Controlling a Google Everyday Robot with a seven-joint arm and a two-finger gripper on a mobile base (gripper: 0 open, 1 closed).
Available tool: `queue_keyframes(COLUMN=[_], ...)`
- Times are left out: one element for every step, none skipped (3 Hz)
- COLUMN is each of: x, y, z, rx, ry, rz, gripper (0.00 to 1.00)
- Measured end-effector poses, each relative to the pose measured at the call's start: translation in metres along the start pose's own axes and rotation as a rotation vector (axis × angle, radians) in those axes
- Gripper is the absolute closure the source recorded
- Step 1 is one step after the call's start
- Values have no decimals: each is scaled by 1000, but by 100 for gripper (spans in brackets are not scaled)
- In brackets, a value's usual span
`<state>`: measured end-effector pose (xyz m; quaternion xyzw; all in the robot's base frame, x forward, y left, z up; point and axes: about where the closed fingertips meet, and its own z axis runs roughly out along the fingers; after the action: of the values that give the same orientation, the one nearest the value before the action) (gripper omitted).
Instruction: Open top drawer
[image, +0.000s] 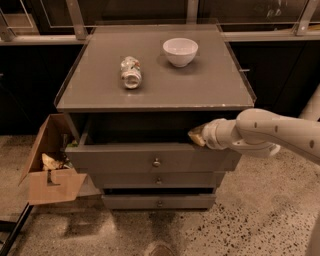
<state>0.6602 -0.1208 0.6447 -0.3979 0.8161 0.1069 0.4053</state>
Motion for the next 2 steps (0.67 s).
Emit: queue_keyframes(x=[9, 21], y=[7, 21], z=[-8, -20], rx=[-27, -81], ry=[3, -15], rz=[-11, -52], gripper=[100, 100])
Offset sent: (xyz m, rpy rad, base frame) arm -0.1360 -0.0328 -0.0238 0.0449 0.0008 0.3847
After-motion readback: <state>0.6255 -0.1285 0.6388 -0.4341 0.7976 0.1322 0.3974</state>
